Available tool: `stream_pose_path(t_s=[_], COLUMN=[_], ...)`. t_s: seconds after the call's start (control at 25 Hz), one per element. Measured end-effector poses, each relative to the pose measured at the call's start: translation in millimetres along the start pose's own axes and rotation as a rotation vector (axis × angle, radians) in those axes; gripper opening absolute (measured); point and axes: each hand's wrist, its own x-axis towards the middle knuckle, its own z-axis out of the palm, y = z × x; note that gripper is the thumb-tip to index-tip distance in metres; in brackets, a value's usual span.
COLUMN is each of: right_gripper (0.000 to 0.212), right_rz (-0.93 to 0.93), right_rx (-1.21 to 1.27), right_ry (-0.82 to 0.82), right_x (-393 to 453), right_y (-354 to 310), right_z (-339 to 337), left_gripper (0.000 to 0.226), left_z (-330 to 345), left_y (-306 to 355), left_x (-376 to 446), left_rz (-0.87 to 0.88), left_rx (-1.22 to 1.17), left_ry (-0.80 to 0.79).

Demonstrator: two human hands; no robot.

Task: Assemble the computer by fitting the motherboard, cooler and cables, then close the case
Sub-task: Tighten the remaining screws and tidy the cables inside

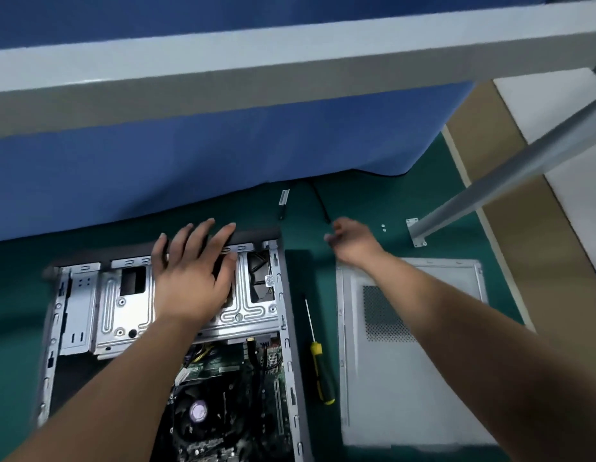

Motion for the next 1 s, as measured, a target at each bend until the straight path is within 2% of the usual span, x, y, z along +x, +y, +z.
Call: stream_pose_path(t_s=[0.16,0.32,0.56,0.76,0.88,1.0], right_gripper=[0.037,0.027,0.008,0.007,0.005,0.006], right_rz=[0.048,0.064,0.183,0.214,0.117,-0.073], right_rx=[-0.040,-0.173,-0.045,0.016,0.144,0.218], right_ry=[0.141,0.174,0.133,0.305,0.444,0.475], right_x=[41.9,44.2,-8.3,-81.7,-138.0,-193.1], right_y=[-22.5,-26.0,1.8,37.3,45.7,34.4], right_z=[16.5,29.8,27.9,7.5,-9.9,-8.5], left_gripper=[0.048,0.047,0.046,0.051,0.053,0.031], left_z=[-4.7,-7.0,-8.8,-19.7,-37.3,-61.8], left_y=[1.8,3.5,4.4,7.6,6.5,11.4], left_x=[-2.5,-1.5,-0.9,-1.4,-1.5,-17.3], left_rz=[-0.002,0.001,-0.013,-0.012,-0.056,-0.119], left_rx=[-0.025,-0.049,-0.048,-0.102,-0.339,-0.876], left_ry=[0.019,0.038,0.008,-0.076,-0.144,-0.153])
